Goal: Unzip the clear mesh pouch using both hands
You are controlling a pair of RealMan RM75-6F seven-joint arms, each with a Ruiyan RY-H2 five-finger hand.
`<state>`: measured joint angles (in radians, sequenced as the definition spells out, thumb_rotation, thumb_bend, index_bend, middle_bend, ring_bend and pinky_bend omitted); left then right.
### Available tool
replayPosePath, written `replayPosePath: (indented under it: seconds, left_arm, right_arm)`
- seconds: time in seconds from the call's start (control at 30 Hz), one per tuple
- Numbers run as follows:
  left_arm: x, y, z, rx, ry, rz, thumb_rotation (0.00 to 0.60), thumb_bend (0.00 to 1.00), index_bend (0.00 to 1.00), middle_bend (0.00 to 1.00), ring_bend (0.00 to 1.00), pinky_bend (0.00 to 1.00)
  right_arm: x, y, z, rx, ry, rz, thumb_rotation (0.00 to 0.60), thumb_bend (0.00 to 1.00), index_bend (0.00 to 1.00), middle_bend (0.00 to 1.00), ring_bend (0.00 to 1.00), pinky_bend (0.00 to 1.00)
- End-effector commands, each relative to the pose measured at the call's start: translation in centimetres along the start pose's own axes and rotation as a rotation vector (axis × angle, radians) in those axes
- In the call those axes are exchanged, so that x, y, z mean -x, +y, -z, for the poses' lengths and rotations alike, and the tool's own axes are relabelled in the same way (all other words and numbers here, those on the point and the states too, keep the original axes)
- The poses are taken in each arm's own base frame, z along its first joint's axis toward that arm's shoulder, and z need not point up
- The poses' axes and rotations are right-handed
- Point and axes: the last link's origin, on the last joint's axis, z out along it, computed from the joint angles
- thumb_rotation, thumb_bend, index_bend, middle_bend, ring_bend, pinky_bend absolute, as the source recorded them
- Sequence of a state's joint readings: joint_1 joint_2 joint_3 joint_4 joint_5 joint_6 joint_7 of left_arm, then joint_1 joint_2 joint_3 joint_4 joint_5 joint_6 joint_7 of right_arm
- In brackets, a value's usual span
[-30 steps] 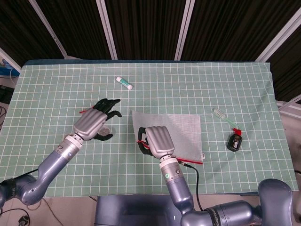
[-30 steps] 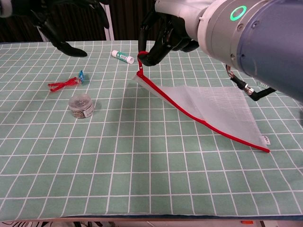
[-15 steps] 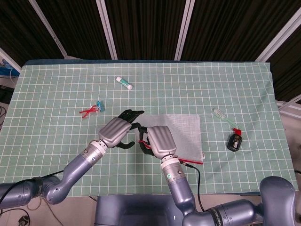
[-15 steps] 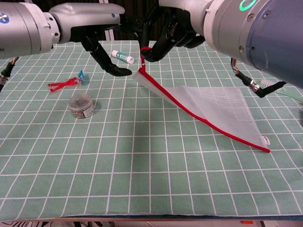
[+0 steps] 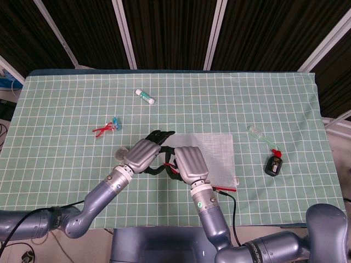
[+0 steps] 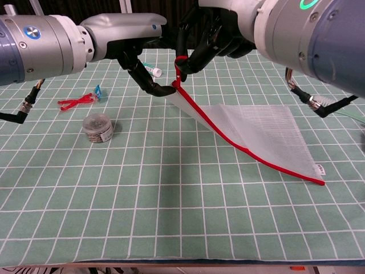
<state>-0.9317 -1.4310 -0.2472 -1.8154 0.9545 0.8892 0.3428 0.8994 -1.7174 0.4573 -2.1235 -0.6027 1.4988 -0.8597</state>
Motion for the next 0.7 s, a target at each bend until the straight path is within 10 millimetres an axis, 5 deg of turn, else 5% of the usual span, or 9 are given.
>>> replayPosePath:
  seconds: [0.03, 0.7]
  left_arm:
    - [0.10, 0.01, -0.03, -0.002, -0.003, -0.001, 0.600, 0.33, 0.48, 0.00, 0.00, 0.00]
    - [0.23, -0.02, -0.17, -0.012, 0.001, 0.022, 0.600, 0.41, 0.57, 0.00, 0.00, 0.00]
  right_arm:
    - [-0.06, 0.01, 0.02, 0.000, 0.000, -0.001, 0.600, 0.69, 0.66, 1.00, 1.00, 1.00]
    - [-0.06, 0.35, 0.20, 0.008, -0.005, -0.010, 0.600, 0.69, 0.66, 1.00, 1.00, 1.00]
